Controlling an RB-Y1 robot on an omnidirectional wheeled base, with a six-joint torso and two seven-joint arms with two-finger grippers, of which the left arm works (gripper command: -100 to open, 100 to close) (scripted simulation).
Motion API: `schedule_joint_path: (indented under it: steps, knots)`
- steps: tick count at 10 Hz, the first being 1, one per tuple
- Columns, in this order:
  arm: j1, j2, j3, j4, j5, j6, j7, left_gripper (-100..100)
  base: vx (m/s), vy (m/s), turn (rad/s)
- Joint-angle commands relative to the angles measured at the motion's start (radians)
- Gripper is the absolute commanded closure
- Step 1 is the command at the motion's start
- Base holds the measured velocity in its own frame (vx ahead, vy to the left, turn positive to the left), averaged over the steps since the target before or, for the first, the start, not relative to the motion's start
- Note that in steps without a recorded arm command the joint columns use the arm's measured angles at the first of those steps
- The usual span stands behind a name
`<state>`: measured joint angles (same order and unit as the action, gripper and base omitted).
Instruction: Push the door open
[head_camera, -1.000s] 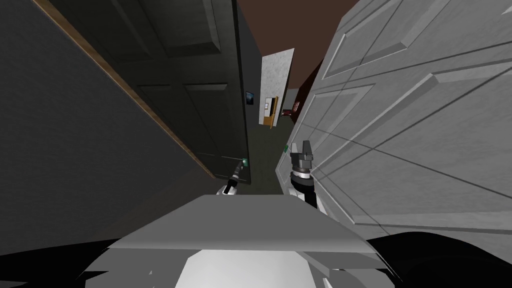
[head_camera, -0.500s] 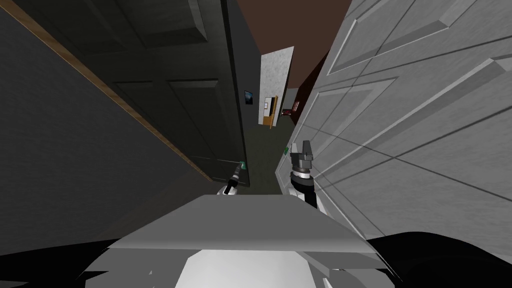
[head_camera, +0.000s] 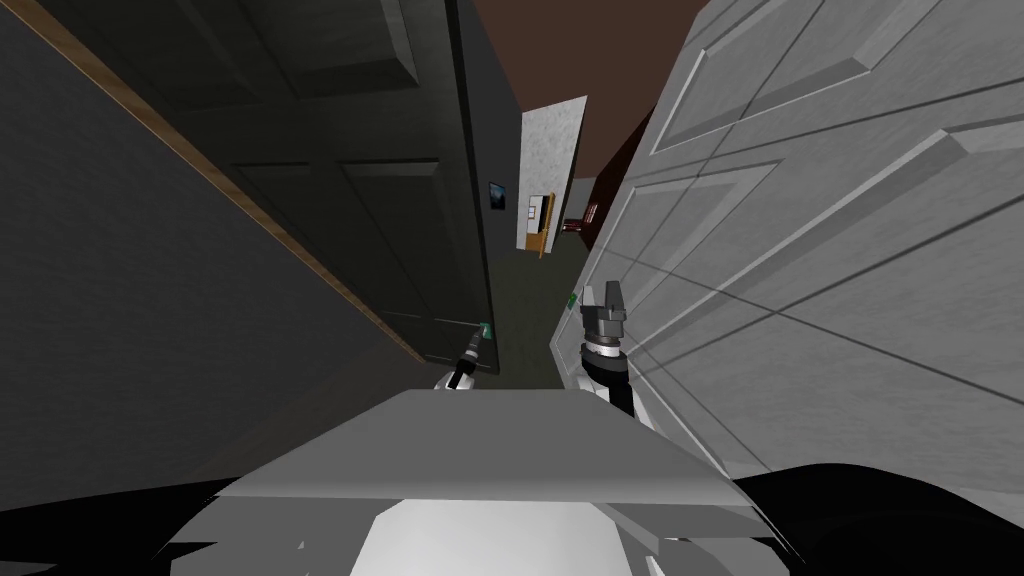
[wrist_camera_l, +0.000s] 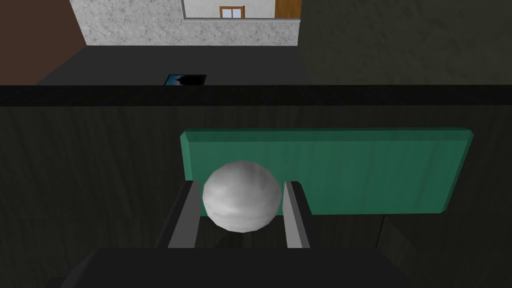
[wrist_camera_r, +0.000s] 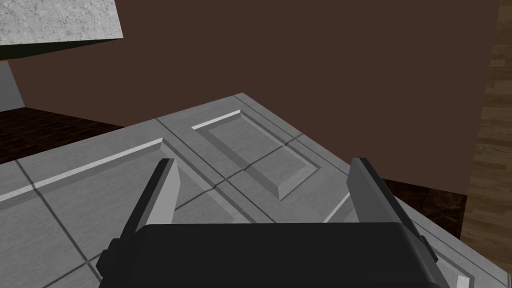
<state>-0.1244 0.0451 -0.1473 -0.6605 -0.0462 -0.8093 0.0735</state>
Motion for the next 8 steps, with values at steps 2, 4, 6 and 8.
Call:
schedule_joint_path:
  steps: [2, 4, 6, 8]
  knots:
    - [-0.004, 0.014, 0.009, 0.005, 0.027, -0.002, -0.024, 100, 0.144, -0.021, 0.048]
    - [-0.008, 0.024, 0.017, 0.009, 0.053, -0.004, -0.048, 100, 0.173, -0.036, 0.061]
    - [-0.008, 0.024, 0.017, 0.009, 0.053, -0.004, -0.048, 100, 0.119, -0.018, 0.052]
    - [0.003, 0.023, 0.018, -0.017, 0.057, 0.018, -0.042, -100, -0.173, -0.044, 0.086]
